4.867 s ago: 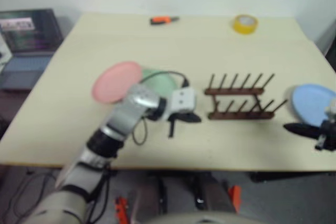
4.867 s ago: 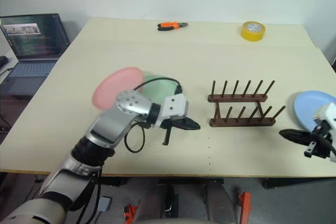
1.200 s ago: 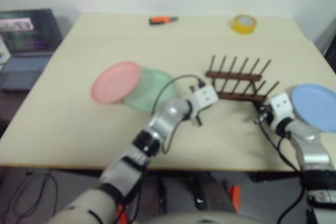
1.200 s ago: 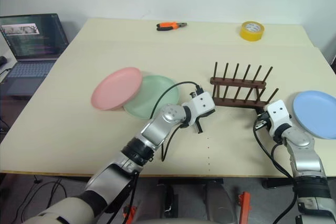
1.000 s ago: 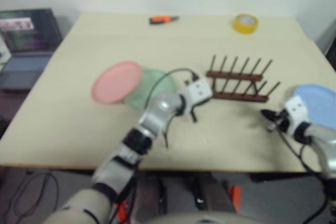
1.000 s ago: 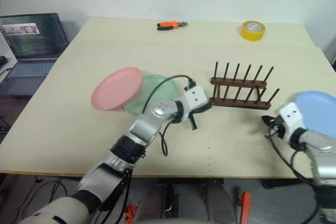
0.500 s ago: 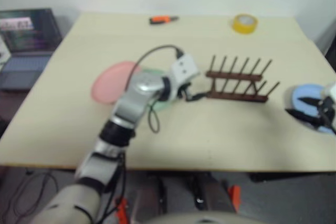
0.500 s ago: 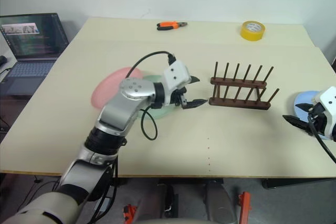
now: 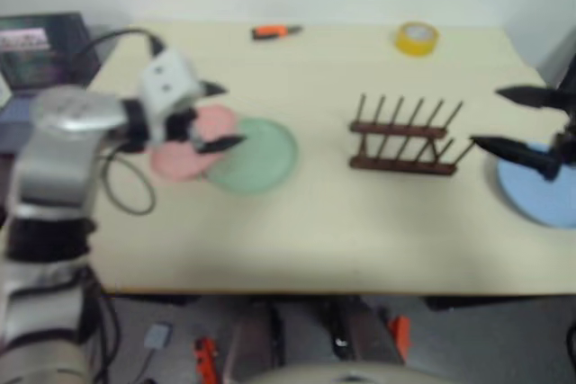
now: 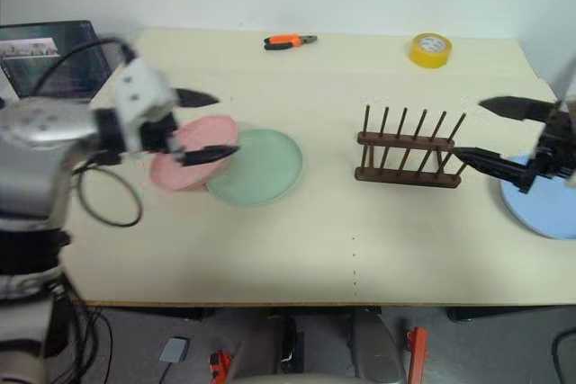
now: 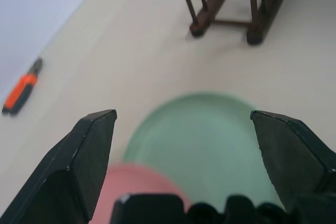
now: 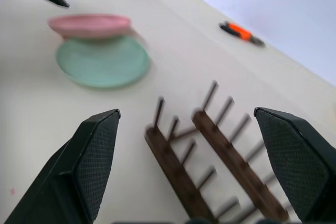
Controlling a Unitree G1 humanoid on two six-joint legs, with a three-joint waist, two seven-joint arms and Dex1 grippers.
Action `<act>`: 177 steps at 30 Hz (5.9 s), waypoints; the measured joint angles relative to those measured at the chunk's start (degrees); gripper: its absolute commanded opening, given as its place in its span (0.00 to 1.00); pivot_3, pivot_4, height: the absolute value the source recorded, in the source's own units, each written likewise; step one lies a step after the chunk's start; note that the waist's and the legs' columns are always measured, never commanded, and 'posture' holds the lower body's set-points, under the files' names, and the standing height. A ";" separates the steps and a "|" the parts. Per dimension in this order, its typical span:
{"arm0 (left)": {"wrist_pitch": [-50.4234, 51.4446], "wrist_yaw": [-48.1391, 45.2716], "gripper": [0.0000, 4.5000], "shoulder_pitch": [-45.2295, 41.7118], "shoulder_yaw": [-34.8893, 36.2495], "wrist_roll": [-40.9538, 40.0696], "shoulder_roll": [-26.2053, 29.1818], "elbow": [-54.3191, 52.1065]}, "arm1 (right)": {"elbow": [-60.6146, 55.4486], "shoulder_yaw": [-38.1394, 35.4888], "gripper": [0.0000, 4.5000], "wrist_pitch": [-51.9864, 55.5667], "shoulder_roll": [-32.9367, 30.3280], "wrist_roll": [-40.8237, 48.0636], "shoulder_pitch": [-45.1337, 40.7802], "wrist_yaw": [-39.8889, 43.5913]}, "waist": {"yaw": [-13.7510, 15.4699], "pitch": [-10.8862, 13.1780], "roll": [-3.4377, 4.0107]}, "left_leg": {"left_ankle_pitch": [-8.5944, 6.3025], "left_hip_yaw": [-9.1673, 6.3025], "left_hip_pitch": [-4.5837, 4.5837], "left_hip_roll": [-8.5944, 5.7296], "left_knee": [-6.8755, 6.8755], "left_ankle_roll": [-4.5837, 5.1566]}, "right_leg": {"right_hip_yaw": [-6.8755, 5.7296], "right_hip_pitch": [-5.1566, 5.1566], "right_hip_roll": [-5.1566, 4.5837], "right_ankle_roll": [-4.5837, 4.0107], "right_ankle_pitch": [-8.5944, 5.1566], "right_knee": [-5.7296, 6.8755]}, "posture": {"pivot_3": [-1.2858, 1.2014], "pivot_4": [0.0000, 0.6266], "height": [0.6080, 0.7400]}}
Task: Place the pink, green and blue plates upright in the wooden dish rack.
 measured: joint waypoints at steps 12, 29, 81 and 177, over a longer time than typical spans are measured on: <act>-3.61 1.38 1.00 10.06 2.20 0.09 3.39 8.06 | -1.38 13.72 0.99 1.02 6.81 0.31 -6.65 -1.81 | 0.93 0.01 -0.20 | 0.00 0.29 -0.20 -0.07 -0.03 -0.01 | 0.01 -0.29 -0.57 0.08 -0.06 0.07 | 0.52 0.24 1.00; -9.29 3.01 1.00 11.06 -0.69 2.83 2.20 20.30 | -2.58 13.96 0.99 2.10 6.71 0.24 -6.48 -3.30 | 1.35 0.00 -0.21 | -0.01 0.36 -0.19 -0.02 -0.08 -0.01 | 0.02 -0.33 -0.56 0.03 -0.07 0.11 | 0.52 0.24 1.00; -24.79 -13.60 0.01 1.62 -11.21 9.80 11.18 8.84 | -4.62 18.20 1.00 1.95 8.95 -0.89 -10.90 -4.38 | 1.31 -0.21 -0.13 | 0.00 0.50 -0.16 -0.05 -0.04 0.00 | 0.10 -0.33 -0.40 0.08 -0.04 0.16 | 0.52 0.24 1.00; -10.90 -5.17 0.72 -15.72 2.05 -7.70 1.67 3.59 | 23.59 22.85 0.00 -11.16 23.69 -17.76 -38.38 3.77 | 0.03 -0.14 -0.21 | 0.01 0.44 -0.06 0.68 0.78 -0.01 | 0.04 -0.38 0.59 -0.09 0.07 1.21 | 0.52 0.24 1.00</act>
